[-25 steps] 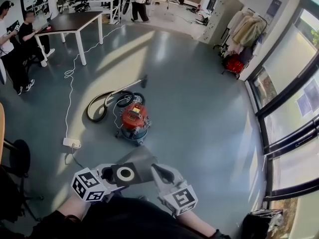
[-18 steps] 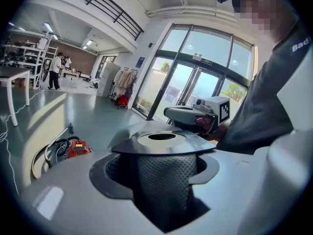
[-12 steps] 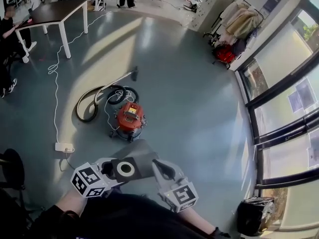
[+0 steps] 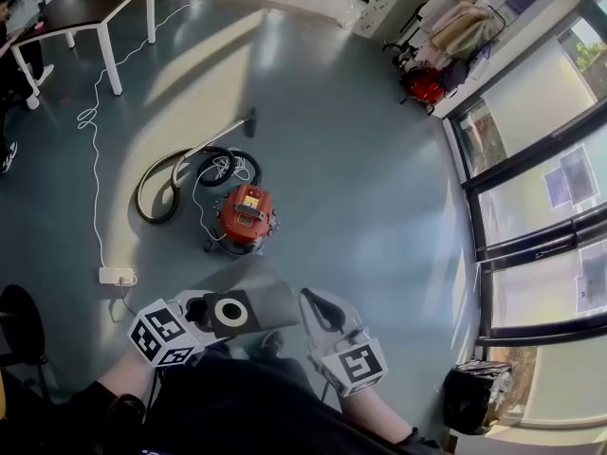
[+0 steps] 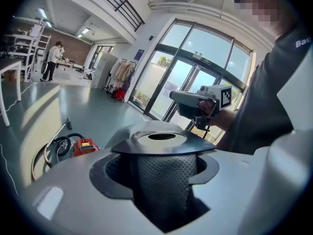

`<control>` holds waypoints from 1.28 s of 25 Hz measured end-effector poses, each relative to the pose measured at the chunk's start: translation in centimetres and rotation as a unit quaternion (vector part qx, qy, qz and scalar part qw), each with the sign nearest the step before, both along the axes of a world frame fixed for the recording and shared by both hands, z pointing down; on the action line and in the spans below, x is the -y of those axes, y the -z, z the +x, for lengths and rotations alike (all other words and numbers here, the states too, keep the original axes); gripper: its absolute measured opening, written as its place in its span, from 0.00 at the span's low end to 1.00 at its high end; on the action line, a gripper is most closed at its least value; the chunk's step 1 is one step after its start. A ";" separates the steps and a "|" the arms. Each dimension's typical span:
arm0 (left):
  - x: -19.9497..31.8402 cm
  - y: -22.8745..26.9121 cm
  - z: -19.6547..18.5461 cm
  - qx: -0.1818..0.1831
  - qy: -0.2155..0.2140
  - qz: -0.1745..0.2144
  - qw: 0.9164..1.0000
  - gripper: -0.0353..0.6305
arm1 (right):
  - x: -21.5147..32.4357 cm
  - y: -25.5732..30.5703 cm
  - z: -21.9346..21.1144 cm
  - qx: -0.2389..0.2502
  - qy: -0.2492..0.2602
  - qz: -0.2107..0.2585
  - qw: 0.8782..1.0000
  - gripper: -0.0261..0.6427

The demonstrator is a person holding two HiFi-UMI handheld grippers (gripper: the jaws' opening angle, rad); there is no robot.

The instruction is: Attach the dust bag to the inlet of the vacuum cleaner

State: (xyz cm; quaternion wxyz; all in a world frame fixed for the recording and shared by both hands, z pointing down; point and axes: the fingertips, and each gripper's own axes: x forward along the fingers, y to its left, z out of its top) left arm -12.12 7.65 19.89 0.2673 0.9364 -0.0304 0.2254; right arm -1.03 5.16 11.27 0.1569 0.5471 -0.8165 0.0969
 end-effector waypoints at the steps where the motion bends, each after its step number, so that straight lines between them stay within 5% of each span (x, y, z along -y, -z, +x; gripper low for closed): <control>1: 0.1 -0.2 0.2 0.001 0.000 -0.001 1.000 0.51 | 0.3 -0.1 0.0 0.003 0.004 0.001 1.000 0.03; 8: -0.6 -1.4 4.2 0.018 0.005 -0.011 1.000 0.51 | 1.8 -1.3 3.3 0.028 0.040 0.007 0.999 0.03; 19: -1.0 -2.6 12.0 0.032 0.070 -0.028 0.997 0.51 | 4.5 -4.0 11.6 0.053 0.098 -0.003 0.994 0.03; 32: 0.6 -6.8 13.1 0.030 0.052 -0.056 0.997 0.51 | 7.3 -7.8 12.0 0.062 0.093 -0.021 0.994 0.03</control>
